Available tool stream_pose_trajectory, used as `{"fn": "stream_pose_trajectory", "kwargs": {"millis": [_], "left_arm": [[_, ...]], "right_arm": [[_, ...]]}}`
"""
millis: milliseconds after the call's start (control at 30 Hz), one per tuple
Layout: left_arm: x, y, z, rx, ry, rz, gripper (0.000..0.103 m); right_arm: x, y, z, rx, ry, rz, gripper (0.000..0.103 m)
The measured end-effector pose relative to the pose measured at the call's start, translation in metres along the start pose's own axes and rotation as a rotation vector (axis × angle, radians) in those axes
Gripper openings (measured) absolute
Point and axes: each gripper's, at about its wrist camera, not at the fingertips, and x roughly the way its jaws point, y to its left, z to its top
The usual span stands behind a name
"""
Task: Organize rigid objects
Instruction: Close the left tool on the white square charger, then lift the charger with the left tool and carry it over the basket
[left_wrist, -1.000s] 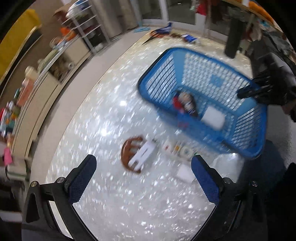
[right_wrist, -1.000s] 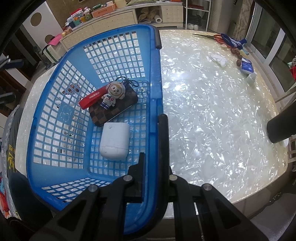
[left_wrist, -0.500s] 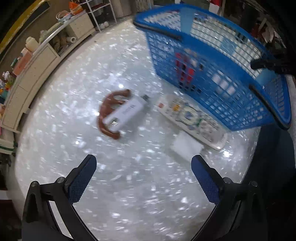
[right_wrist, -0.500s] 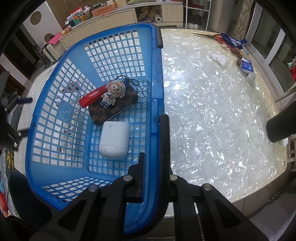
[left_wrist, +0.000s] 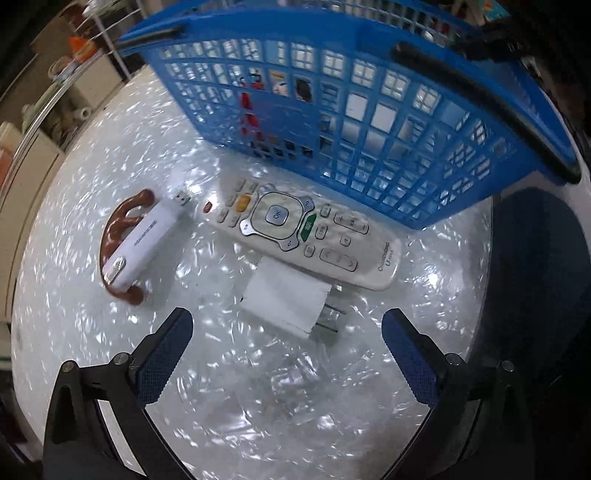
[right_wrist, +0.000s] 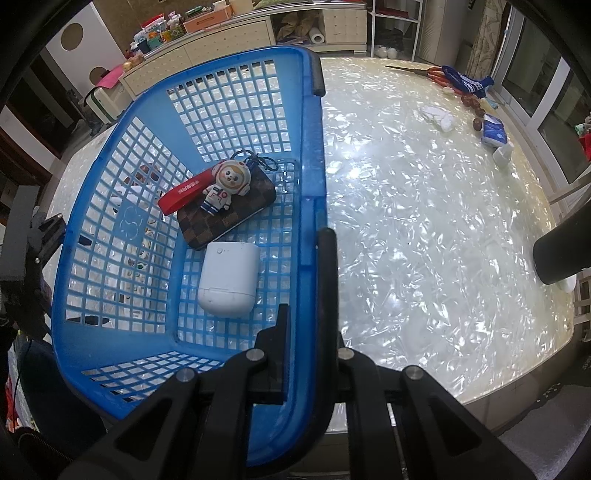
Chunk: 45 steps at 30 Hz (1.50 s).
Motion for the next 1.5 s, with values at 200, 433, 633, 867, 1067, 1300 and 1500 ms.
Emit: {"fn": "stream_pose_trajectory", "kwargs": {"millis": [200,433,633,867,1067,1300,1500], "left_arm": [[0.016,-0.009,0.007,0.102,0.029,-0.001,0.103],[0.03,-0.009,0.009,0.164,0.041,-0.005,0.098],[0.036,0.003,0.015,0.153,0.019,-0.075,0.084],[0.033,0.007,0.013,0.142,0.002,-0.114,0.068],[0.021,0.003,-0.004,0.102,-0.03,-0.072,0.068],[-0.022,0.029,-0.023,-0.118,-0.18,-0.05,0.068],[-0.076,0.041,-0.033,-0.307,-0.305,-0.031,0.068]], "right_arm": [[0.0,0.0,0.0,0.0,0.001,0.0,0.008],[0.001,-0.001,0.002,0.01,0.005,0.004,0.008],[0.001,-0.002,0.002,0.016,0.005,0.005,0.008],[0.002,-0.001,0.003,0.016,0.011,-0.004,0.008],[0.001,-0.002,0.002,0.022,0.01,-0.007,0.008],[0.001,-0.001,0.001,0.022,0.007,-0.013,0.008],[0.004,0.0,0.003,0.013,0.014,-0.021,0.008]]}}
